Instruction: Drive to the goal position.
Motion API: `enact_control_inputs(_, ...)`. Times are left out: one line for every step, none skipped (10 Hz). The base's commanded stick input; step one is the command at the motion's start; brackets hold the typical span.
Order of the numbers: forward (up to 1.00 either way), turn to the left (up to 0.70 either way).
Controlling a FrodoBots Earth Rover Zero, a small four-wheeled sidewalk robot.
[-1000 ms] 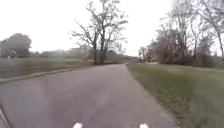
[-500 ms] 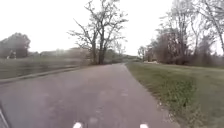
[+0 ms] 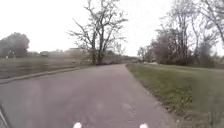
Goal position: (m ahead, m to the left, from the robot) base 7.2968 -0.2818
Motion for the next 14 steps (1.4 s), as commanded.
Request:
enact_control_inputs(1.00,0.00)
enact_control_inputs(1.00,0.00)
enact_control_inputs(1.00,0.00)
enact_control_inputs(1.00,0.00)
enact_control_inputs(1.00,0.00)
enact_control_inputs(1.00,0.00)
enact_control_inputs(1.00,0.00)
enact_control_inputs(1.00,0.00)
enact_control_inputs(1.00,0.00)
enact_control_inputs(1.00,0.00)
enact_control_inputs(1.00,0.00)
enact_control_inputs(1.00,0.00)
enact_control_inputs(1.00,0.00)
enact_control_inputs(1.00,0.00)
